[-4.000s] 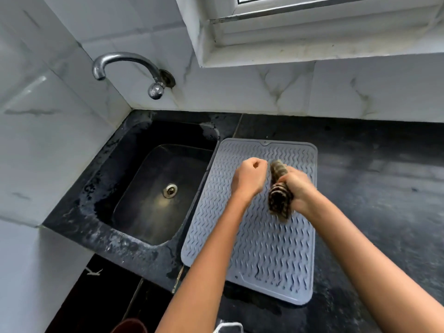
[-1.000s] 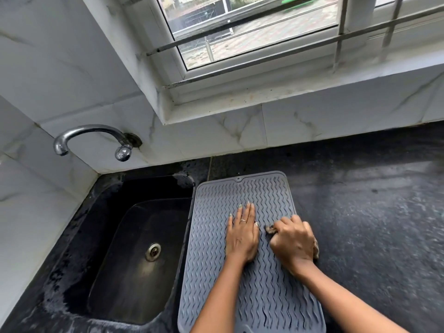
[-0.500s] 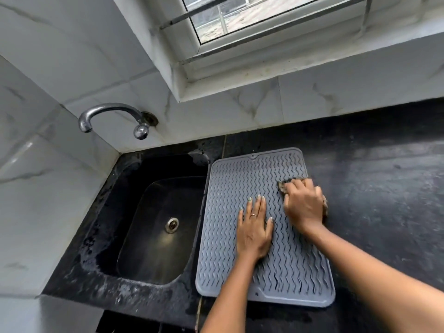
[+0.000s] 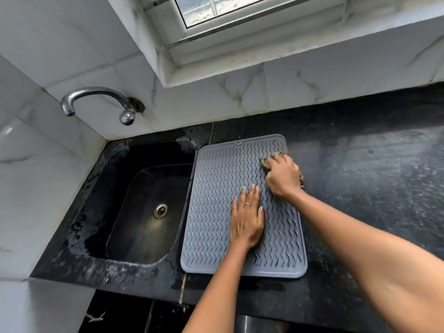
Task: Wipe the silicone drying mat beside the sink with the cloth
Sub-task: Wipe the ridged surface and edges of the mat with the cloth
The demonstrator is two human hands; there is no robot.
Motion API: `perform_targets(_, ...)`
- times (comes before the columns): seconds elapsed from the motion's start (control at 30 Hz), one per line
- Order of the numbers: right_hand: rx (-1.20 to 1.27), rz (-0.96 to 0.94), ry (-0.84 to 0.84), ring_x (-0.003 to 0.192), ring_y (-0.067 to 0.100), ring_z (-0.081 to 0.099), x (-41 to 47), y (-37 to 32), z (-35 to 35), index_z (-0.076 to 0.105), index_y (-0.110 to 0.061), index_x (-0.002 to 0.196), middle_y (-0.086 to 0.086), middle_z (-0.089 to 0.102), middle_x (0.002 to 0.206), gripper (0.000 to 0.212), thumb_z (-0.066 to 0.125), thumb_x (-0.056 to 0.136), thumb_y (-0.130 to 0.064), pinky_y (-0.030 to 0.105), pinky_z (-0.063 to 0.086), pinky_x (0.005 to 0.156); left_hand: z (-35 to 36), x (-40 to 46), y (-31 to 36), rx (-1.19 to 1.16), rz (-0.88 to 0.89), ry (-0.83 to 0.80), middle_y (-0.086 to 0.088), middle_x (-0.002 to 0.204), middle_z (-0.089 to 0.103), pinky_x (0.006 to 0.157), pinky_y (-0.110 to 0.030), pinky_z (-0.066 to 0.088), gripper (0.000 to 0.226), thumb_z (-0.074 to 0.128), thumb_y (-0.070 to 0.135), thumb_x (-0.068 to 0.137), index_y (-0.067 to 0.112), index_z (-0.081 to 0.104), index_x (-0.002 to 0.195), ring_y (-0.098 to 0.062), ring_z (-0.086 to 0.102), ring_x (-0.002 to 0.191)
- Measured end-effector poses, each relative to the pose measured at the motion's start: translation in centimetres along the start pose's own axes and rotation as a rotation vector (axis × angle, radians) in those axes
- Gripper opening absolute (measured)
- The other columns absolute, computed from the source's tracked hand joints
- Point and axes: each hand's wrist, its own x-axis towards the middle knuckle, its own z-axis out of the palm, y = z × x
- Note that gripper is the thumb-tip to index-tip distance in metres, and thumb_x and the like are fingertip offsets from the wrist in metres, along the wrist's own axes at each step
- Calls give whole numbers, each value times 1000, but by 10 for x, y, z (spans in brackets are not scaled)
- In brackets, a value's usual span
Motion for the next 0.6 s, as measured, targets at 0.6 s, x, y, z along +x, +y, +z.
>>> perform_targets(0.6,83,-23,47,120,26,42,-40,-1,-19,64,-16,117,2,56,130,38,49,83,-10,39,31,99,5,-41,4,-6,-58,17,7,158,-5,115,-30,-12,75,-1,49,82,21,4,152,-11,-8,146)
